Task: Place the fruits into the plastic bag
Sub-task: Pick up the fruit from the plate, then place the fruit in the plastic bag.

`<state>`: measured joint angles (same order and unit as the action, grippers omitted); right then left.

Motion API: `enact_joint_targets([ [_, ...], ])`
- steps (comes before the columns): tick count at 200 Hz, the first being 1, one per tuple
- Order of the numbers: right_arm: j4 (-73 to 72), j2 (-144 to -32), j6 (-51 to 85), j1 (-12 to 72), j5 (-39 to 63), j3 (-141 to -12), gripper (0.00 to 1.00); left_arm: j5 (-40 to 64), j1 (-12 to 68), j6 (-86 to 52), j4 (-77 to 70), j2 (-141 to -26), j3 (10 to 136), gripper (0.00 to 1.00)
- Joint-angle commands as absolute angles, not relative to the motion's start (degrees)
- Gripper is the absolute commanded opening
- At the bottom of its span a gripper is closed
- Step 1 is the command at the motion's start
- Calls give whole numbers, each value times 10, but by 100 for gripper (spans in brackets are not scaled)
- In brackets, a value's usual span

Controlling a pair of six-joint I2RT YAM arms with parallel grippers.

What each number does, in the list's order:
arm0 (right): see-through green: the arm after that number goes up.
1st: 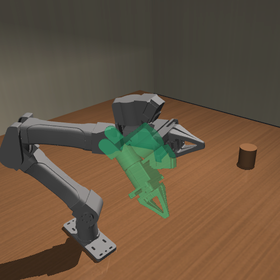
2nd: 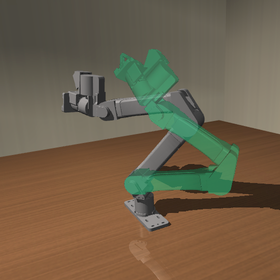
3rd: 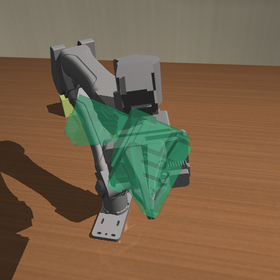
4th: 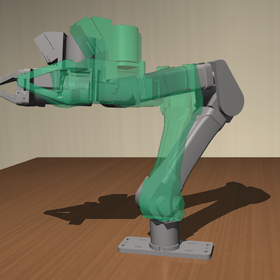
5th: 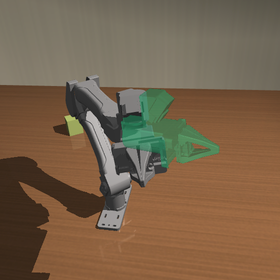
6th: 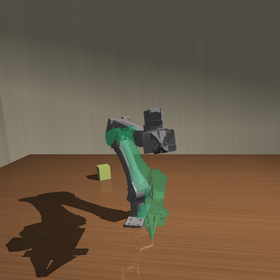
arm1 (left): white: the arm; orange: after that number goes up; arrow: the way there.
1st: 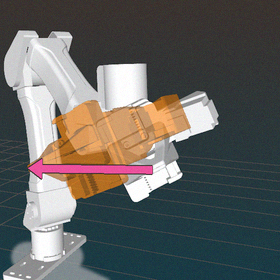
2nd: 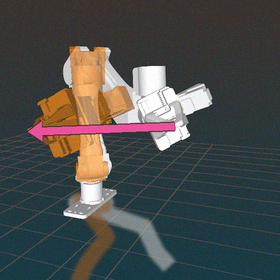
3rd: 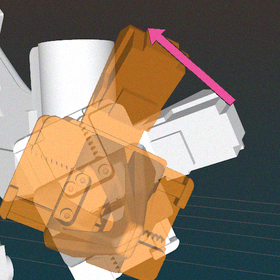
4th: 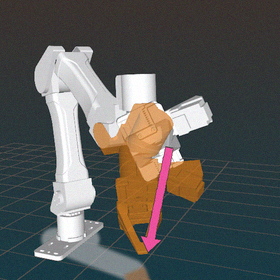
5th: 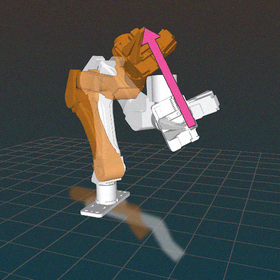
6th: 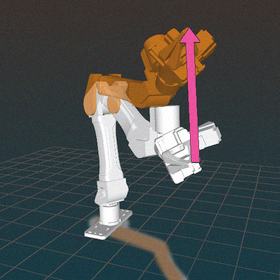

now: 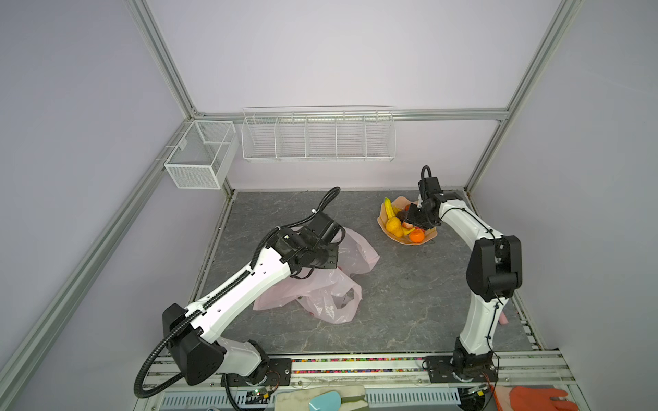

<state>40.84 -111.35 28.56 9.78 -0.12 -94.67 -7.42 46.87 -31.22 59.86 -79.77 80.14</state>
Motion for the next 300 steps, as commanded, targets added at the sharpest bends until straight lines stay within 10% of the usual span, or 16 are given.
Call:
enact_joint_targets([
  [1,402,-1067,299,97,2,-928,44,-73,465,-319,598,-790,806,0],
  [300,81,-506,630,221,218,-283,37,-9,461,-309,562,-816,810,0],
])
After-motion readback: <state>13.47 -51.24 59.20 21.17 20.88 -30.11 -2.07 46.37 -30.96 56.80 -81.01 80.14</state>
